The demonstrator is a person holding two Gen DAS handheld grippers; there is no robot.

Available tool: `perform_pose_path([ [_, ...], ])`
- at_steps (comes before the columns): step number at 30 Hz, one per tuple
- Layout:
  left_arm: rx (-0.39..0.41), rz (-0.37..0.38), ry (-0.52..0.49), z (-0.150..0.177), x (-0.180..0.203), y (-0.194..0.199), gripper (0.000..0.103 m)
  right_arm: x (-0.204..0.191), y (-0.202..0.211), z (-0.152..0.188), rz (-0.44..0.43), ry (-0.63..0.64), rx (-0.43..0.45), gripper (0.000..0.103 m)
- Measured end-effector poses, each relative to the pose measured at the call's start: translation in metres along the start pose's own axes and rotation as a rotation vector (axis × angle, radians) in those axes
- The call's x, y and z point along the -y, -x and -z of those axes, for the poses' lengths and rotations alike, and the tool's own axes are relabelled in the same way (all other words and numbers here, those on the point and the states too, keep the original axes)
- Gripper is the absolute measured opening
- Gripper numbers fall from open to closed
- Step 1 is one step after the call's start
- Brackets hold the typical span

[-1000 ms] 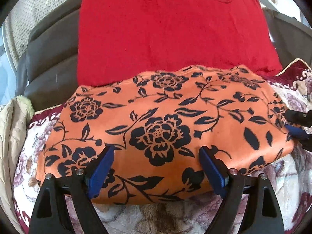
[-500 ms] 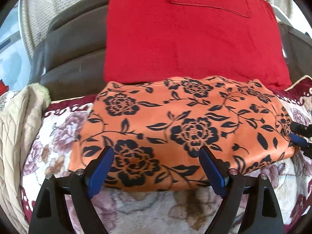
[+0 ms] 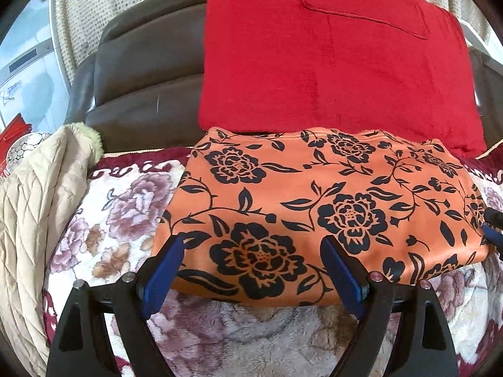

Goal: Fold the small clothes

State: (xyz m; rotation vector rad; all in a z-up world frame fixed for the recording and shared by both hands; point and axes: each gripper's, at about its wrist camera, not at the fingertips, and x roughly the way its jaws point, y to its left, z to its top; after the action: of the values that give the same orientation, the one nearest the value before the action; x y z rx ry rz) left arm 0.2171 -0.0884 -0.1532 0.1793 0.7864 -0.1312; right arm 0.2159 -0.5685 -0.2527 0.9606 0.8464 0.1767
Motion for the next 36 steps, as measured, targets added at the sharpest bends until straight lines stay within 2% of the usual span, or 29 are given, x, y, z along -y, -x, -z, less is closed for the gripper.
perform_pose_path([
  [15, -0.006, -0.053, 0.033, 0.000, -0.015, -0.001, 0.089, 0.001, -0.001, -0.002, -0.007, -0.004, -0.005, 0.048],
  [36, 0.007, -0.169, 0.077, -0.002, -0.037, 0.007, 0.089, 0.002, 0.002, -0.003, -0.013, -0.016, -0.003, 0.048],
])
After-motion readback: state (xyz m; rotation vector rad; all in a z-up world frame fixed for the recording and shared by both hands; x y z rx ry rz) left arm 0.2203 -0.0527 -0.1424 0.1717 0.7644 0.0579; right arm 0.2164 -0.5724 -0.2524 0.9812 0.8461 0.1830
